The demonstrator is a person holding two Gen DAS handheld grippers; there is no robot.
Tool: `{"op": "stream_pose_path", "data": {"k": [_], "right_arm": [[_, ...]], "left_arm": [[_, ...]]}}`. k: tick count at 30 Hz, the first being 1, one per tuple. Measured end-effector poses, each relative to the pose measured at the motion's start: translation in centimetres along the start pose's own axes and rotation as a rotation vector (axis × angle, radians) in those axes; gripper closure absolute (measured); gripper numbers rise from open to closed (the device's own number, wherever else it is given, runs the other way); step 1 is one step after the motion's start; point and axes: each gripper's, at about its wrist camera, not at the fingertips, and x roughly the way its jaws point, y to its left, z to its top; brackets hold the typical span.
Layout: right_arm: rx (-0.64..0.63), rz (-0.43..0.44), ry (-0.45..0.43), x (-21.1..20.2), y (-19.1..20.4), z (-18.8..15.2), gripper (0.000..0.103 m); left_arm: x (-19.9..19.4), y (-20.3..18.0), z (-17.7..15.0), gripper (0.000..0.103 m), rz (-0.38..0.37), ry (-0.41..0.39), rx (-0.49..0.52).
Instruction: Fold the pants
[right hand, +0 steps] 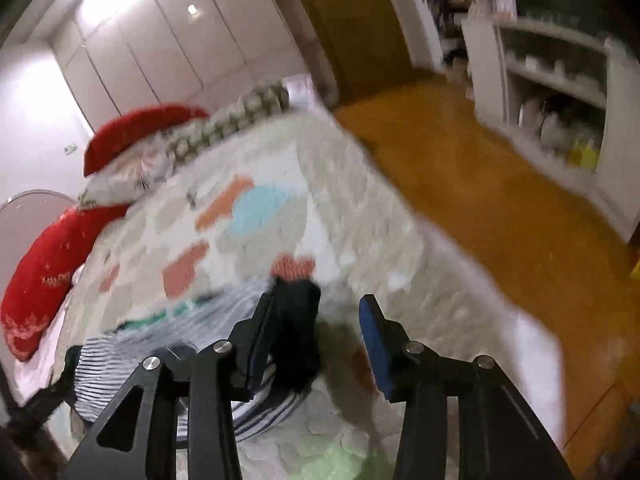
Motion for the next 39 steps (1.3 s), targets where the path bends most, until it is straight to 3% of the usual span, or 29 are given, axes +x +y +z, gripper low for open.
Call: {"op": "stream_pose_path", "data": {"k": [2, 4, 7, 8, 10, 14, 16, 18, 21, 22, 25, 30, 32, 33, 35, 37, 39], "right_arm": [[-0.023, 0.082, -0.009, -1.3, 1.7, 0.7, 0.055], [-0.054, 0.241, 0.044, -1.4, 4.7, 0.6, 0.055], [-0.089, 0.469, 0.196, 0.9, 10.1, -0.8, 0.056], [-0.089, 0.556, 0.284, 2.8, 12.2, -1.2, 0.056], [-0.09, 0.631, 0.398, 5.9, 15.1, -2.3, 0.056], [-0.069, 0.683, 0.573, 12.0, 18.6, -4.5, 0.056], [-0.036, 0.651, 0.606, 14.8, 19.0, -4.5, 0.059], [-0.006, 0.592, 0.555, 16.4, 18.6, -3.5, 0.069], [0.069, 0.503, 0.469, 16.4, 17.2, -1.7, 0.071], [0.071, 0.459, 0.421, 15.3, 16.7, -1.2, 0.067], [-0.015, 0.436, 0.351, 12.1, 16.6, -0.7, 0.067], [-0.108, 0.482, 0.383, 8.0, 14.9, -4.1, 0.067], [-0.169, 0.387, 0.366, 7.0, 12.8, -5.8, 0.067], [-0.196, 0.335, 0.339, 6.6, 11.5, -6.3, 0.067], [-0.188, 0.321, 0.292, 5.1, 9.2, -6.3, 0.068], [-0.118, 0.221, 0.176, 2.6, 5.5, -5.4, 0.066], [-0.04, 0.197, 0.083, 0.1, 2.5, -4.5, 0.062]], "left_arm": [[-0.1, -1.9, 0.3, 0.019, -0.027, -0.013, 0.065], [0.5, -4.0, -0.1, 0.019, -0.057, -0.018, 0.131], [2.6, -7.2, -2.3, 0.019, -0.069, 0.011, 0.275], [3.7, -7.8, -3.2, 0.02, -0.05, 0.037, 0.313], [5.2, -7.9, -4.8, 0.021, -0.024, 0.073, 0.336], [5.3, -7.7, -6.3, 0.021, -0.013, 0.029, 0.376], [5.4, -7.4, -6.1, 0.021, -0.027, 0.035, 0.364], [5.5, -7.2, -6.1, 0.02, -0.037, 0.031, 0.361], [5.4, -7.2, -6.4, 0.02, -0.038, 0.013, 0.371], [5.4, -7.2, -6.4, 0.02, -0.039, 0.008, 0.373], [5.2, -7.2, -6.2, 0.019, -0.043, 0.026, 0.378], [2.9, -6.3, -5.3, 0.02, -0.085, 0.074, 0.328], [2.0, -6.0, -4.9, 0.019, -0.099, 0.088, 0.309], [1.5, -5.8, -4.7, 0.019, -0.105, 0.096, 0.3], [0.7, -6.1, -4.1, 0.02, -0.11, 0.103, 0.299], [0.1, -7.1, -3.3, 0.02, -0.123, 0.103, 0.324], [-0.3, -8.9, -2.4, 0.02, -0.157, 0.104, 0.359]]}}
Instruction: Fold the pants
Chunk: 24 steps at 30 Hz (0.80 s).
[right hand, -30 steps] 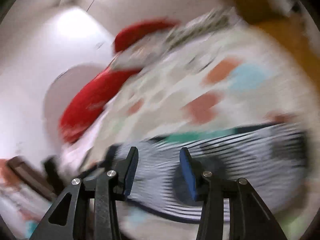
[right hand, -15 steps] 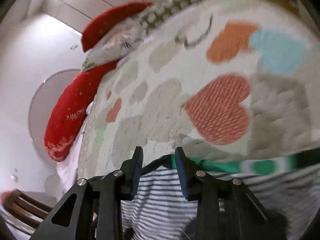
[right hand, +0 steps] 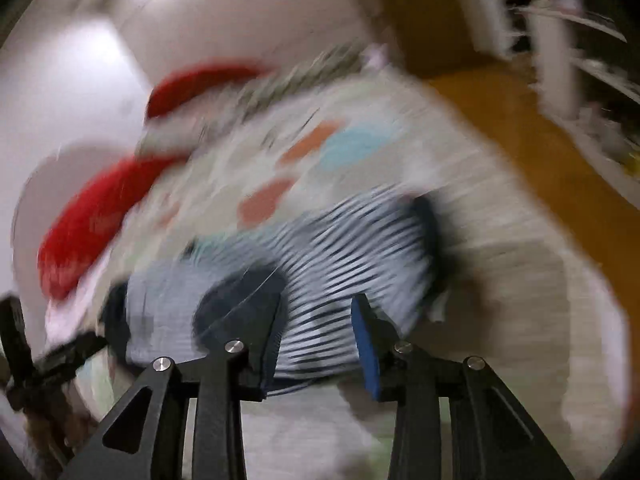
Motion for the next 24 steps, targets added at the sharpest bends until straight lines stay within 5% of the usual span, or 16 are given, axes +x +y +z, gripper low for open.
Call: {"op": "stream_pose_path", "data": {"k": [4, 16, 24], "right_arm": [[0.164, 0.046, -0.083, -2.4, -3.4, 0.3, 0.045], [0.113, 0.032, -0.011, -0.1, -3.6, -0.5, 0.04], [0.046, 0.048, 0.048, 2.1, -2.7, 0.7, 0.04]], "left_arm": [[1.4, -4.5, 3.7, 0.02, -0.136, 0.058, 0.067], [13.0, -22.5, 11.6, 0.02, -0.484, 0.372, 0.272], [18.8, -28.2, 11.4, 0.02, -0.55, 0.53, 0.296]]}}
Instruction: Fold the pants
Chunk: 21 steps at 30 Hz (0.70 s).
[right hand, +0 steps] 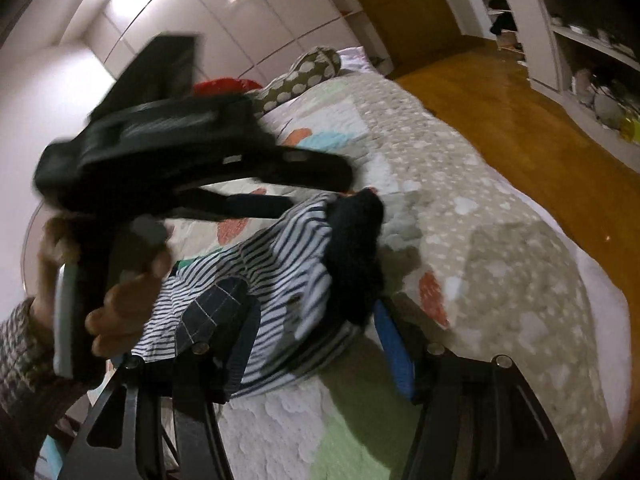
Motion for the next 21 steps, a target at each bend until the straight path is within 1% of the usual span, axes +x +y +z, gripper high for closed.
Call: {"op": "stream_pose_path", "data": {"k": [2, 3, 4, 5, 6, 7, 8, 10, 13, 14, 16, 17, 18, 20, 21], "right_arm": [[-0.026, -0.008, 0.009, 0.7, 0.4, 0.0, 0.04], [-0.037, -0.014, 0.01, 1.0, 0.6, 0.1, 0.039], [-0.05, -0.021, 0.011, 1.4, 0.7, 0.1, 0.041], [-0.063, -0.03, 0.009, 1.7, 0.9, 0.1, 0.045], [-0.071, -0.039, 0.007, 1.9, 1.0, 0.2, 0.066], [-0.067, -0.031, 0.014, 2.1, 1.0, 0.3, 0.078], [-0.058, -0.017, 0.015, 2.2, 1.0, 0.5, 0.078], [-0.059, 0.002, -0.003, 1.9, 1.6, 0.7, 0.08], [-0.114, 0.029, -0.016, 1.6, 3.7, 0.9, 0.08], [-0.141, 0.035, -0.016, 1.6, 4.6, 0.8, 0.08], [-0.199, 0.055, -0.009, 1.9, 6.6, 0.7, 0.079], [-0.226, 0.066, -0.004, 2.1, 7.6, 0.5, 0.078], [-0.255, 0.076, 0.0, 2.4, 8.7, 0.2, 0.078], [-0.301, 0.092, 0.018, 3.2, 10.7, -0.6, 0.07], [-0.32, 0.117, 0.034, 3.7, 12.0, -1.1, 0.059]], "left_arm": [[0.9, -0.6, -0.2, 0.02, 0.004, 0.032, 0.035], [1.1, -1.0, -0.4, 0.022, 0.023, 0.034, 0.06], [0.9, -1.4, -0.6, 0.03, 0.048, 0.034, 0.087], [0.7, -1.8, -0.8, 0.06, 0.077, 0.029, 0.114], [0.3, -2.0, -1.1, 0.073, 0.106, 0.024, 0.127], [-0.3, -1.8, -1.4, 0.074, 0.11, 0.009, 0.128], [-1.4, -1.6, -1.8, 0.075, 0.091, -0.024, 0.123], [-3.5, -0.5, -2.7, 0.075, 0.063, -0.081, 0.082], [-6.4, 1.7, -4.5, 0.075, 0.039, -0.164, 0.02], [-7.6, 2.7, -5.5, 0.075, 0.036, -0.198, -0.011], [-9.3, 4.6, -7.3, 0.069, 0.045, -0.257, -0.071], [-10.4, 6.1, -8.6, 0.058, 0.045, -0.298, -0.118], [-11.3, 7.2, -9.9, 0.045, 0.029, -0.327, -0.158], [-13.3, 9.9, -13.0, 0.038, -0.032, -0.391, -0.257], [-14.1, 10.7, -14.2, 0.035, -0.046, -0.416, -0.297]]}}
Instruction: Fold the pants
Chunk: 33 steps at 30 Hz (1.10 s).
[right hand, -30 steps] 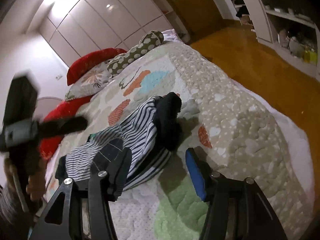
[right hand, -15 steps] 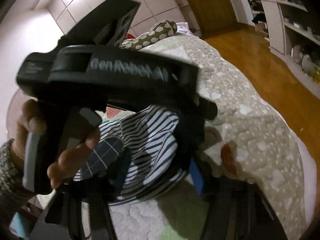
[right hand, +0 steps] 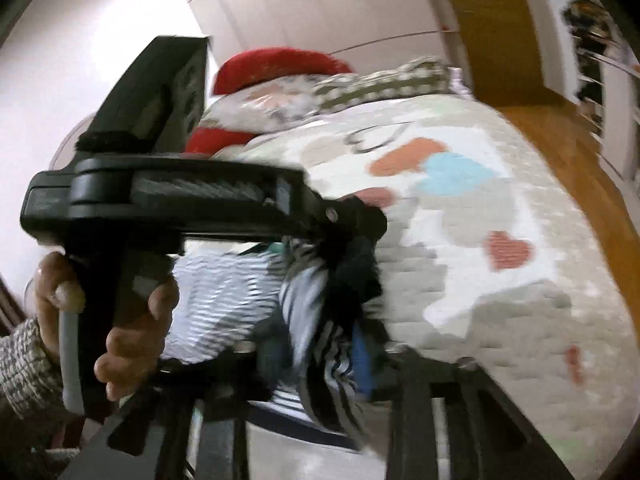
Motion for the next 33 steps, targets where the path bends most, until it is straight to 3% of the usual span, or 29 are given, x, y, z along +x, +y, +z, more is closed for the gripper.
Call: {"op": "stream_pose_path", "data": {"k": [1, 6, 9, 13, 15, 18, 21, 24, 27, 33], "right_arm": [[-0.009, 0.021, 0.006, 0.5, 0.8, -0.1, 0.051], [-0.093, 0.105, 0.083, 2.9, 5.3, -1.4, 0.05], [-0.146, 0.115, 0.098, 2.6, 6.9, -1.7, 0.05], [-0.09, 0.076, 0.027, -0.1, 5.7, -0.3, 0.05], [-0.054, -0.031, 0.007, -0.8, 4.8, 0.9, 0.05], [-0.023, -0.164, 0.058, 0.6, 3.5, 1.9, 0.091], [0.03, -0.129, 0.103, 2.6, 3.3, 1.9, 0.092], [-0.004, -0.099, 0.153, 5.5, 4.6, 1.5, 0.092], [-0.054, -0.129, 0.233, 8.4, 5.7, 0.3, 0.091], [-0.049, -0.086, 0.148, 5.3, 6.9, 1.2, 0.089]], "left_arm": [[-1.9, 1.4, -0.9, 0.033, 0.001, -0.042, -0.045], [-8.6, 5.0, -4.6, 0.026, 0.096, -0.202, -0.143], [-11.6, 6.1, -7.4, 0.025, 0.261, -0.281, -0.18], [-12.9, 7.2, -9.5, 0.025, 0.403, -0.312, -0.167], [-13.1, 7.8, -10.1, 0.025, 0.432, -0.31, -0.172], [-13.0, 8.5, -10.9, 0.025, 0.439, -0.303, -0.197], [-13.3, 8.5, -11.6, 0.025, 0.492, -0.308, -0.18], [-13.8, 8.8, -12.1, 0.025, 0.569, -0.313, -0.166], [-14.6, 9.5, -12.4, 0.025, 0.557, -0.318, -0.191], [-16.4, 12.3, -13.7, 0.025, 0.576, -0.361, -0.294]]}}
